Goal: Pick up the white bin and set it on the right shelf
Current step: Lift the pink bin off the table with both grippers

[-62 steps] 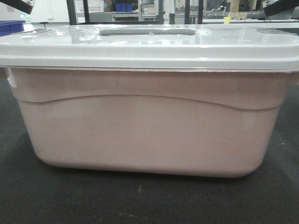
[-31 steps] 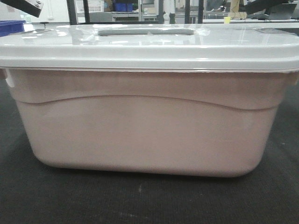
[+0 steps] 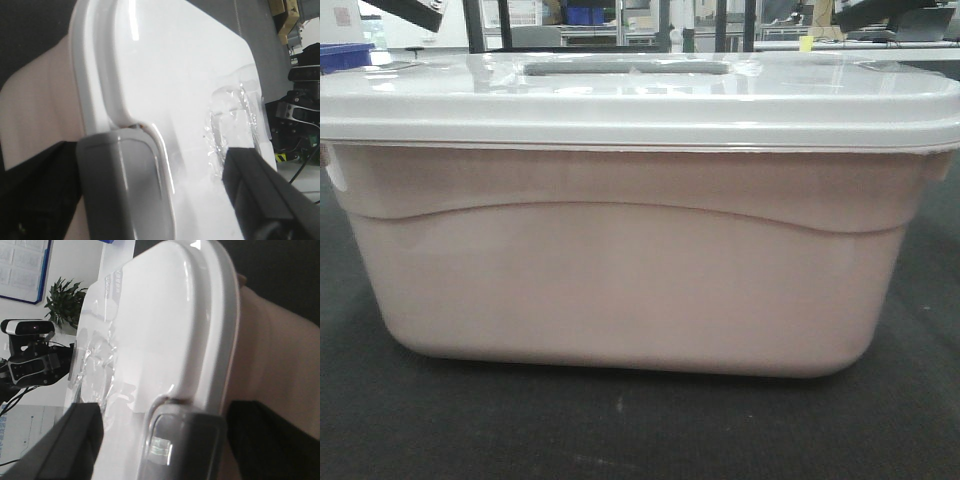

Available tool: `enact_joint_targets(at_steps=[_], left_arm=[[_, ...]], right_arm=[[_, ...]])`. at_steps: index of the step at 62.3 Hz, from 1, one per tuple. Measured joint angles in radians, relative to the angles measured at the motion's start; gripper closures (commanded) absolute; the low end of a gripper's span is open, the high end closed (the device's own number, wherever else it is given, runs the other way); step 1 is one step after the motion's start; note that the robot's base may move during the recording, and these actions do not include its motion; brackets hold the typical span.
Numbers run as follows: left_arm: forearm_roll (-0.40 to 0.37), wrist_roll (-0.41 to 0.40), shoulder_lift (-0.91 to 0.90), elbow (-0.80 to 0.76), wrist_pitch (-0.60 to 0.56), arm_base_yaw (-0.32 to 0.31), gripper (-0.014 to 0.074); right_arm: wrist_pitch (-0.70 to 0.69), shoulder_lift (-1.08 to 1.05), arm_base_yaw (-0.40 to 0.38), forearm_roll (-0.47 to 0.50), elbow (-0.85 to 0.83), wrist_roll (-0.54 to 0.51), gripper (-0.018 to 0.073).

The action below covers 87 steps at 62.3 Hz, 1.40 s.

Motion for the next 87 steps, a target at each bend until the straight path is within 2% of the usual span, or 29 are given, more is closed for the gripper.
enact_joint_targets(at_steps=[10, 17, 30, 41, 58, 65, 75, 87], left_arm=[[0.004, 0.000, 0.000, 0.000, -0.015, -0.003, 0.0161], [0.006, 0.000, 0.000, 0.000, -0.023, -0.003, 0.0223], [-0.008, 0.000, 0.005, 0.000, -0.054, -0.003, 0.0491], [-0.147, -0.006, 0.008, 0.000, -0.074, 0.004, 0.0730], [-0.324, 0.000, 0.008, 0.000, -0.071, 0.004, 0.0714], [-0.391, 0.002, 0.008, 0.000, -0.068, 0.004, 0.0714], [-0.414, 0.004, 0.008, -0.010, -0.073, -0.003, 0.0714], [-0.426, 0.004, 0.008, -0.078, -0.116, -0.044, 0.0714]], right_arm=[[-0.025, 0.000, 0.000, 0.000, 0.000, -0.002, 0.0249], [-0.031, 0.000, 0.000, 0.002, 0.000, -0.002, 0.0346], [-0.035, 0.000, -0.003, 0.024, 0.000, -0.002, 0.0495], [-0.077, -0.020, -0.013, 0.100, 0.004, -0.002, 0.0500], [-0.100, -0.089, -0.013, 0.293, 0.005, 0.004, 0.0500], [-0.100, -0.107, -0.013, 0.333, 0.005, 0.037, 0.0500], [-0.100, -0.124, -0.013, 0.340, -0.002, 0.081, 0.0500], [-0.129, -0.150, -0.019, 0.353, -0.002, 0.109, 0.0500]])
